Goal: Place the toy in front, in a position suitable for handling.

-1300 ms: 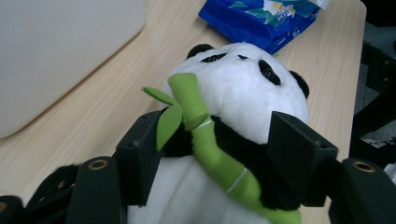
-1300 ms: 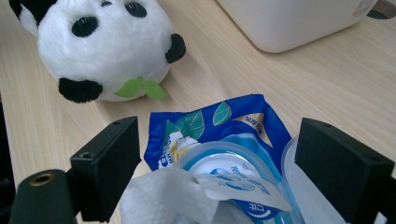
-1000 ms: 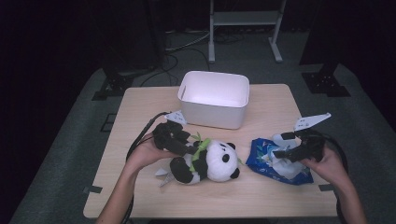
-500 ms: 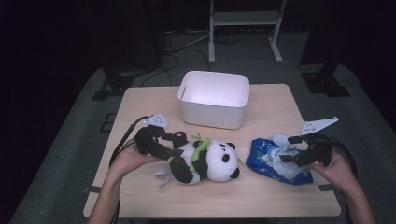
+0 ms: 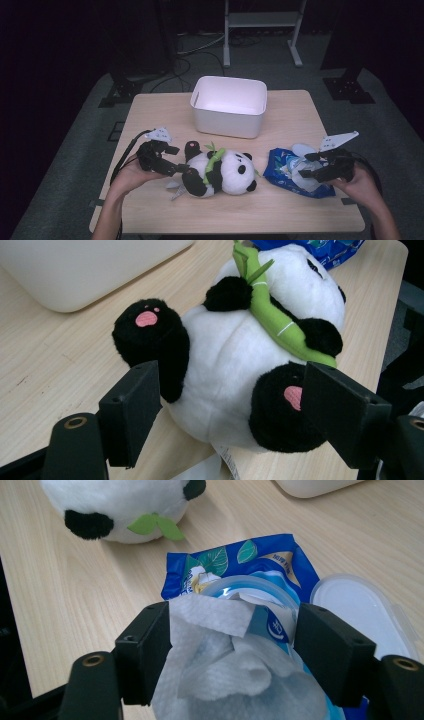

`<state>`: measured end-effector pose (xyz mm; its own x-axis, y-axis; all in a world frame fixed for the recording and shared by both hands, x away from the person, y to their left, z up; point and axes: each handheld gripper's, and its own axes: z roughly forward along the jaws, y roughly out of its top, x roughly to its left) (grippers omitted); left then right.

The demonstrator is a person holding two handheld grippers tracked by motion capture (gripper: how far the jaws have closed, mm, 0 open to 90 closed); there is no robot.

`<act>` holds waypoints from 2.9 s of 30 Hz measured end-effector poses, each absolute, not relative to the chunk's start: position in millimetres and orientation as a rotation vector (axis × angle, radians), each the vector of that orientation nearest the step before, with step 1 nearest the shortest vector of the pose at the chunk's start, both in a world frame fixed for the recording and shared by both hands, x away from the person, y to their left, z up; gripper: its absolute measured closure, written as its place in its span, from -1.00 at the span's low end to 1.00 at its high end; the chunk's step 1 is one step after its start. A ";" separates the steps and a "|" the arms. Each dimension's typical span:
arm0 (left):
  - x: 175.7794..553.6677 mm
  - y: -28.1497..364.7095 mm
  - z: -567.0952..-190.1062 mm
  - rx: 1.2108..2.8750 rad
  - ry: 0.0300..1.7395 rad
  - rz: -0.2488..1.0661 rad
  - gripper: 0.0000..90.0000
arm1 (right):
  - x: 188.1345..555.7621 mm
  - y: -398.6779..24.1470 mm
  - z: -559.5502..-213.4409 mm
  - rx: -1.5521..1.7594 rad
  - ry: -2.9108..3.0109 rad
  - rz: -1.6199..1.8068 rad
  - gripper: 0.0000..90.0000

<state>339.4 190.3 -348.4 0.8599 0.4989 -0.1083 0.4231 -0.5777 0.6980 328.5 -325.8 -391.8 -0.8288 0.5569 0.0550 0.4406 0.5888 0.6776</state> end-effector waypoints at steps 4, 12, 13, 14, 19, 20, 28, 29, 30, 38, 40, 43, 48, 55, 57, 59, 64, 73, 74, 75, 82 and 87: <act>337.5 193.6 -352.0 2.262 0.664 0.133 -0.52 | 329.0 -322.1 -395.5 0.838 2.661 1.036 -0.25; 333.6 198.5 -359.0 2.241 0.666 0.134 -0.54 | 330.4 -325.1 -406.7 0.906 2.692 1.017 0.08; 333.4 199.6 -360.3 2.237 0.665 0.133 -0.54 | 330.6 -325.6 -407.0 0.907 2.693 1.025 0.11; 333.4 199.6 -360.3 2.237 0.665 0.133 -0.54 | 330.6 -326.2 -406.9 0.912 2.696 1.027 0.12; 331.1 202.6 -364.9 2.219 0.662 0.135 -0.54 | 329.4 -328.3 -405.6 0.920 2.692 1.032 0.22; 330.7 203.1 -365.6 2.217 0.664 0.134 -0.54 | 328.6 -328.7 -405.4 0.922 2.695 1.030 0.25; 329.8 204.0 -368.8 2.213 0.660 0.138 -0.55 | 326.1 -331.4 -401.4 0.928 2.691 1.034 0.60; 329.8 204.0 -368.8 2.213 0.660 0.138 -0.55 | 326.1 -331.4 -401.4 0.928 2.691 1.034 0.60; 329.9 203.7 -369.4 2.212 0.659 0.138 -0.55 | 325.2 -331.8 -400.3 0.924 2.691 1.036 0.69; 329.8 202.9 -370.0 2.216 0.652 0.138 -0.56 | 324.3 -332.8 -395.8 0.916 2.688 1.039 0.88; 329.6 202.7 -370.3 2.216 0.650 0.137 -0.56 | 324.3 -332.2 -394.1 0.910 2.685 1.046 0.91; 329.4 202.8 -370.6 2.214 0.648 0.136 -0.56 | 324.4 -331.6 -392.0 0.909 2.685 1.045 0.92; 329.1 203.0 -371.3 2.215 0.642 0.134 -0.57 | 325.0 -331.1 -386.1 0.901 2.679 1.058 0.93; 329.0 203.0 -371.7 2.210 0.644 0.130 -0.57 | 324.5 -330.4 -382.9 0.899 2.673 1.060 0.94; 329.2 203.2 -371.8 2.211 0.643 0.129 -0.57 | 324.7 -330.3 -382.1 0.895 2.673 1.062 0.94; 329.3 203.2 -372.0 2.209 0.644 0.129 -0.57 | 325.0 -330.5 -380.8 0.899 2.667 1.065 0.94; 329.2 203.3 -372.1 2.209 0.640 0.129 -0.57 | 325.9 -329.7 -376.8 0.890 2.664 1.066 0.95; 329.1 203.4 -372.3 2.211 0.637 0.126 -0.57 | 326.1 -330.4 -369.8 0.888 2.650 1.101 0.95; 329.1 203.4 -372.3 2.211 0.637 0.126 -0.57 | 325.0 -331.8 -365.1 0.885 2.637 1.147 0.96; 329.0 203.3 -372.3 2.212 0.635 0.127 -0.57 | 324.6 -331.9 -362.6 0.880 2.629 1.143 0.96; 328.4 202.4 -372.2 2.211 0.637 0.129 -0.57 | 325.1 -329.6 -348.9 0.861 2.634 1.119 0.96; 328.6 202.6 -372.6 2.211 0.634 0.125 -0.57 | 326.7 -325.3 -337.6 0.834 2.634 1.127 0.96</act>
